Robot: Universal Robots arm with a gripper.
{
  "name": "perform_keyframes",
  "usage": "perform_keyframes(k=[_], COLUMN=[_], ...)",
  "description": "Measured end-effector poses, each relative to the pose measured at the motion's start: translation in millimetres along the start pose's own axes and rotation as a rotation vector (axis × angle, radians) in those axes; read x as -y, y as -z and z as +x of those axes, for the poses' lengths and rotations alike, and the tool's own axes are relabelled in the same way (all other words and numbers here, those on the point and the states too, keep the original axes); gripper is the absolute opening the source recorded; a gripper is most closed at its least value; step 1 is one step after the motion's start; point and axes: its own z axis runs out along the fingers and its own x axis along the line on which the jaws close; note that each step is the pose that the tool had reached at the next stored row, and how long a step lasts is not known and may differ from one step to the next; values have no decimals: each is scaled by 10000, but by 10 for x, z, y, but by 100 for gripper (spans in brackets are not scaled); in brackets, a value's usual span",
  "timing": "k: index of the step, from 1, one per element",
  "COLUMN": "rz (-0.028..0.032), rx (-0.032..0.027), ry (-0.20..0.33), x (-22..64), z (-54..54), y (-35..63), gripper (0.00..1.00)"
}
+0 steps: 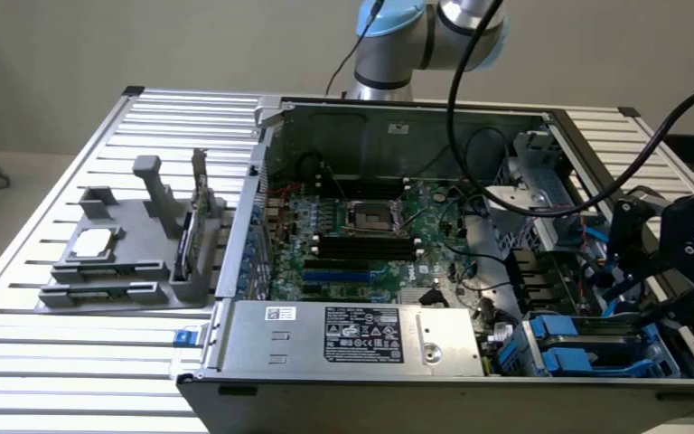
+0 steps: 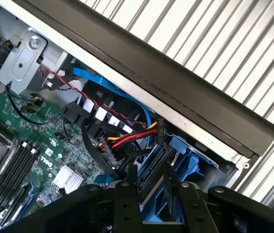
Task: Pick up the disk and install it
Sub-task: 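Insert the first disk wire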
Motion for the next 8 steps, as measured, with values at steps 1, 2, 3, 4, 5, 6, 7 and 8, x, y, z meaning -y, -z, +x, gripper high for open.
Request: perform_keyframes(k=[1,2,3,4,5,6,7,8], rz=[-24,-47,-67,-85,-99,-111,-120,-126], rx=[-32,-64,-90,-115,-134,-150,-160,-167], ry=[-17,-31,-43,-53,-63,-73,-84,-93], x=[-6,-14,-22,-31,-41,-51,-62,-72], z=[-3,-7,-11,-16,-20,-25,-30,-35], y=[-5,-9,-14,-19,-25,-30,-36,-41], gripper=[35,35,35,35,35,35,35,35])
